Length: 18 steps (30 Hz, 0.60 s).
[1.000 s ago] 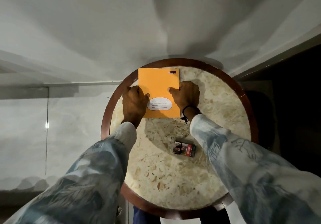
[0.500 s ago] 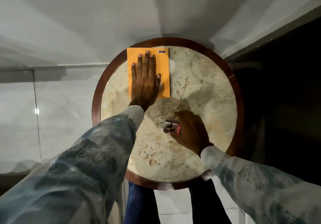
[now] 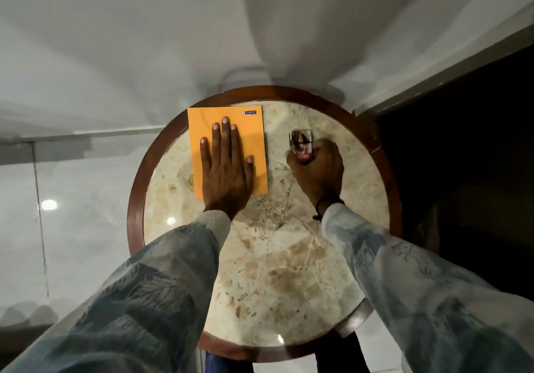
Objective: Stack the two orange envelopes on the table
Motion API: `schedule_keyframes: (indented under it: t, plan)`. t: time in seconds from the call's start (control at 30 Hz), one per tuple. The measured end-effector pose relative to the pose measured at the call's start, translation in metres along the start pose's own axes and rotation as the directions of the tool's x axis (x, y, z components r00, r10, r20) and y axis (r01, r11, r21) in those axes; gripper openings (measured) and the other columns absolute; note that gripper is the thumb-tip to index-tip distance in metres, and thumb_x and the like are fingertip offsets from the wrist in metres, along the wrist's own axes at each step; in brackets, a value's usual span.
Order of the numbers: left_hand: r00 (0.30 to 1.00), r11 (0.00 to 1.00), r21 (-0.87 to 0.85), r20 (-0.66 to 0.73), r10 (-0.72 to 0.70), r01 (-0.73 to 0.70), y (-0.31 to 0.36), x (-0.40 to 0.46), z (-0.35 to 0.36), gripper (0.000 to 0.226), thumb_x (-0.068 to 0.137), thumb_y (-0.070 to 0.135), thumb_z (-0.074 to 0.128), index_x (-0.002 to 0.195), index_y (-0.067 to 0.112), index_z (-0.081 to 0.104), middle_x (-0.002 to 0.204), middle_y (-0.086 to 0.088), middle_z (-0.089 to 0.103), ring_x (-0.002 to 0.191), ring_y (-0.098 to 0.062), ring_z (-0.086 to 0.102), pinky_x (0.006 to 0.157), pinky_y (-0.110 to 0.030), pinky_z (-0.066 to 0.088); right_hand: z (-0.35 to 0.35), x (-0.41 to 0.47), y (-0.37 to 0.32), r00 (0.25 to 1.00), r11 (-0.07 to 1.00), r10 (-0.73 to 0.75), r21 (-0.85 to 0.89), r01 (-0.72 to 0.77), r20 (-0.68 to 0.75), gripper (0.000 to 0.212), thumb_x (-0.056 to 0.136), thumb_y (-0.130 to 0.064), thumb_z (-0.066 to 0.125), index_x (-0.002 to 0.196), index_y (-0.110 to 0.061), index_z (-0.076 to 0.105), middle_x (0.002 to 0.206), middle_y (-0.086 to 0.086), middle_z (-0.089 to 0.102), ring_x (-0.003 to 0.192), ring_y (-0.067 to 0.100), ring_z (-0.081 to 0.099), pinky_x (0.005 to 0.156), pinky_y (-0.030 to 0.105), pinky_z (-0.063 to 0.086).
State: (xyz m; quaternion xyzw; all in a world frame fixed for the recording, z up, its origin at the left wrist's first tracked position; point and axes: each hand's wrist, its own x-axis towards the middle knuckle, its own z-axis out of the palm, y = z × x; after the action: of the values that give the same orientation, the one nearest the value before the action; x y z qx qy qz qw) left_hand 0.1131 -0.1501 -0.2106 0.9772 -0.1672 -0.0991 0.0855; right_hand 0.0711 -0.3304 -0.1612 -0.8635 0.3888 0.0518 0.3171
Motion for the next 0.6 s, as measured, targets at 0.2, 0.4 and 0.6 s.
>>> schedule_keyframes:
  t: [0.2,0.4,0.6]
  plan:
    - [1.0,1.0,0.012,-0.01,-0.004,0.004,-0.001,-0.001,0.004,0.071,0.109,0.045,0.026,0.166,0.007,0.007,0.177,-0.015,0.006,0.166,-0.032,0.006,0.134,-0.056,0.008,0.01,0.021,-0.015,0.991,0.995,-0.099,-0.04,0.096,-0.089,0.064,0.081,-0.047,0.076,0.133,-0.015,0.056,0.12,0.009,0.066,0.107,0.028,0.067,0.086,0.041,0.061]
    - [1.0,1.0,0.019,-0.002,0.004,-0.004,-0.002,-0.001,0.002,0.07,0.109,0.044,0.025,0.166,0.007,0.009,0.177,-0.015,0.007,0.165,-0.032,0.006,0.134,-0.055,0.009,0.014,0.016,-0.011,0.969,0.972,-0.218,-0.116,0.205,-0.113,0.056,0.089,-0.045,0.071,0.133,-0.013,0.062,0.119,0.015,0.063,0.104,0.032,0.066,0.08,0.043,0.063]
    - [0.988,1.0,0.019,0.157,0.001,-0.004,0.005,-0.001,-0.032,0.072,0.109,0.044,0.024,0.166,0.006,0.004,0.177,-0.015,-0.002,0.165,-0.033,-0.001,0.133,-0.058,0.008,-0.01,0.006,-0.025,0.988,0.988,-0.151,-0.05,0.149,-0.035,0.069,0.08,-0.05,0.077,0.134,-0.015,0.051,0.126,0.015,0.06,0.114,0.037,0.061,0.088,0.048,0.059]
